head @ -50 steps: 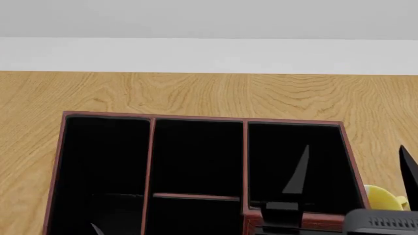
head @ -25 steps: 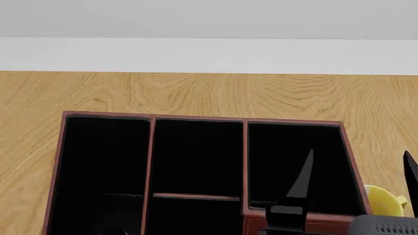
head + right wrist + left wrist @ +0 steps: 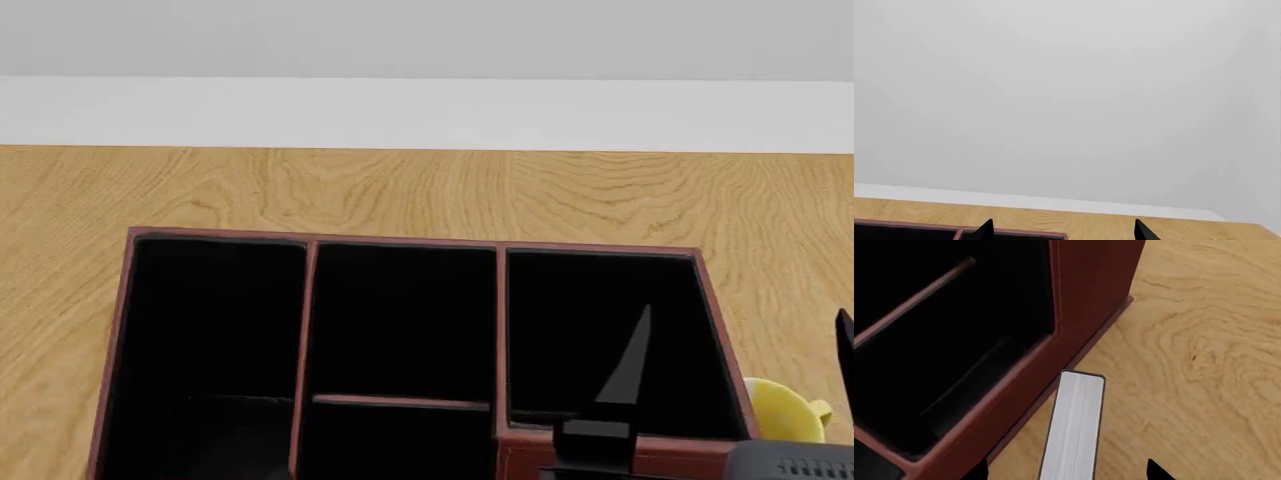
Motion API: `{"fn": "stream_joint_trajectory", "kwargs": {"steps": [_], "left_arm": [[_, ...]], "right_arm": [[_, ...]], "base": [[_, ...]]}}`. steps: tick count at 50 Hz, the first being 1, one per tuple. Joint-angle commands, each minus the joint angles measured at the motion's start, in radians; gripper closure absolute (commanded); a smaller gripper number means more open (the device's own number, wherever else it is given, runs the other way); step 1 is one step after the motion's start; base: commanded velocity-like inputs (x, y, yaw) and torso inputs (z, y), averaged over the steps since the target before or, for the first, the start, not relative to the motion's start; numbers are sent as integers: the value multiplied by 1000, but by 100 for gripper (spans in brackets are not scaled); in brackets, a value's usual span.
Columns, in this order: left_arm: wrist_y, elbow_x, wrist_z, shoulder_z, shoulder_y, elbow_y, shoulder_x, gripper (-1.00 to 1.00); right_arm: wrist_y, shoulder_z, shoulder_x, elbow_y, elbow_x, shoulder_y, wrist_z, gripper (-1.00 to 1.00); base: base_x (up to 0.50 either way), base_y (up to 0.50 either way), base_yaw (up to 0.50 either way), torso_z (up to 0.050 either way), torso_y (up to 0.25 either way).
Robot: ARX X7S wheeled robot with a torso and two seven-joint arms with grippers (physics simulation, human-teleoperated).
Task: Pick up the book and place it in the front compartment of the caddy.
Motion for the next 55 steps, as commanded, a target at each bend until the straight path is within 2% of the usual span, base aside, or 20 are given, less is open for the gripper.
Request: {"fn": "stream_joint_trajectory", "kwargs": {"steps": [1,45,46,52,53,55], "left_arm": [[20,106,94,59,-16,-35,-3,-100],[97,282,242,234,-36,-70,-8,-100],[106,313,264,259,-47,-54,-16,100],[160,497,408,440,-125,32,-68,100],[144,459,417,424,-122,20,-68,100],[166,520,453,482,-147,50,-85,100]], "right_arm": [[-16,4,12,-1,-4,-13,3,-100],[-60,-4,43,-9,-16,-51,26,-100],[-60,-5,44,-8,-15,-51,25,-100],[-58,-10,42,-3,-12,-40,21,-100],[-57,-12,40,-1,-13,-38,20,-100],[-54,-15,39,-1,-11,-32,20,-100]], "base": [[0,0,0,0,0],[0,0,0,0,0],[0,0,0,0,0],[0,0,0,0,0],[0,0,0,0,0],[0,0,0,0,0]]}}
